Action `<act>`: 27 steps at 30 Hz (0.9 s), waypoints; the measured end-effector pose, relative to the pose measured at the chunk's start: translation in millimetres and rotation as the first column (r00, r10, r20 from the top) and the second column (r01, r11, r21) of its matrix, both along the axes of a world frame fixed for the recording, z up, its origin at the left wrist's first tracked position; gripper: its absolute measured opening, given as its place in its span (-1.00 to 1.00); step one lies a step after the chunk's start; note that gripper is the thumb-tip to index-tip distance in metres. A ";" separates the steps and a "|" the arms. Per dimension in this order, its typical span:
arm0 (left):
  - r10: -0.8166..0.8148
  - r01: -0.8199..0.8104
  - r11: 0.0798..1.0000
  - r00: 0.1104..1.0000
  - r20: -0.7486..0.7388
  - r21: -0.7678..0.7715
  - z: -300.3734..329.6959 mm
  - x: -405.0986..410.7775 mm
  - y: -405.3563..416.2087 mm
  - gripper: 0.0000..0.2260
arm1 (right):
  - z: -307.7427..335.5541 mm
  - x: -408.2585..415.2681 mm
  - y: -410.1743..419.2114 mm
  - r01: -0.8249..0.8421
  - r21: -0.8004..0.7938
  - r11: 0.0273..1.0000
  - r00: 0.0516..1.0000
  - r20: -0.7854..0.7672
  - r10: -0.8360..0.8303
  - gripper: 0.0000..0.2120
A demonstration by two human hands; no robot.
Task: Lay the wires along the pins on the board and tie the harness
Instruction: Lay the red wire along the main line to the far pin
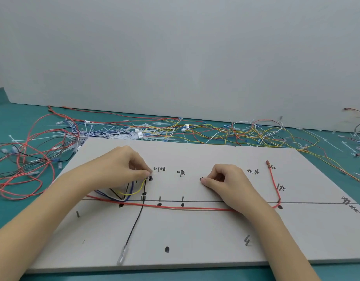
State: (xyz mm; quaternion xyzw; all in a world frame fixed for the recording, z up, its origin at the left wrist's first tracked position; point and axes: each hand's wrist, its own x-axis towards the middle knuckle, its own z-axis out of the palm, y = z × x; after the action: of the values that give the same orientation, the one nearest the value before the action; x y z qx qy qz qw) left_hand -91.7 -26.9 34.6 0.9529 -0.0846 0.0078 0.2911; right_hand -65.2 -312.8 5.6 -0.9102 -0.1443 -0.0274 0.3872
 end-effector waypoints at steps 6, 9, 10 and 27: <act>-0.011 0.011 1.000 1.000 -0.001 0.010 4.5 -1.2 2.1 -0.83 | 3.8 -0.5 -0.5 -0.038 -0.112 0.993 0.998 0.046 0.043 -0.77; 0.001 -0.001 1.000 1.000 0.020 -0.015 2.8 -0.1 1.1 -0.82 | 6.0 -1.6 0.4 -0.045 -0.139 0.989 0.997 0.053 0.053 -0.77; 0.009 -0.008 1.000 1.000 0.025 -0.019 2.0 0.3 0.3 -0.82 | 6.8 -2.2 0.7 -0.047 -0.147 0.988 0.997 0.055 0.056 -0.77; -0.024 0.022 1.000 0.990 0.139 0.012 -2.0 -2.0 -8.5 -0.85 | 16.4 -2.1 -1.2 -0.057 -0.239 0.969 0.996 0.049 0.070 -0.74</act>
State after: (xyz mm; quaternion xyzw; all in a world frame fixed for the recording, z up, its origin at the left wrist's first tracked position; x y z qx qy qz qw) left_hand -93.7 -35.4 32.6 0.9506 -0.1157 0.0704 0.2795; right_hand -67.3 -314.0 22.0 -0.9437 -0.1866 -0.0236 0.2721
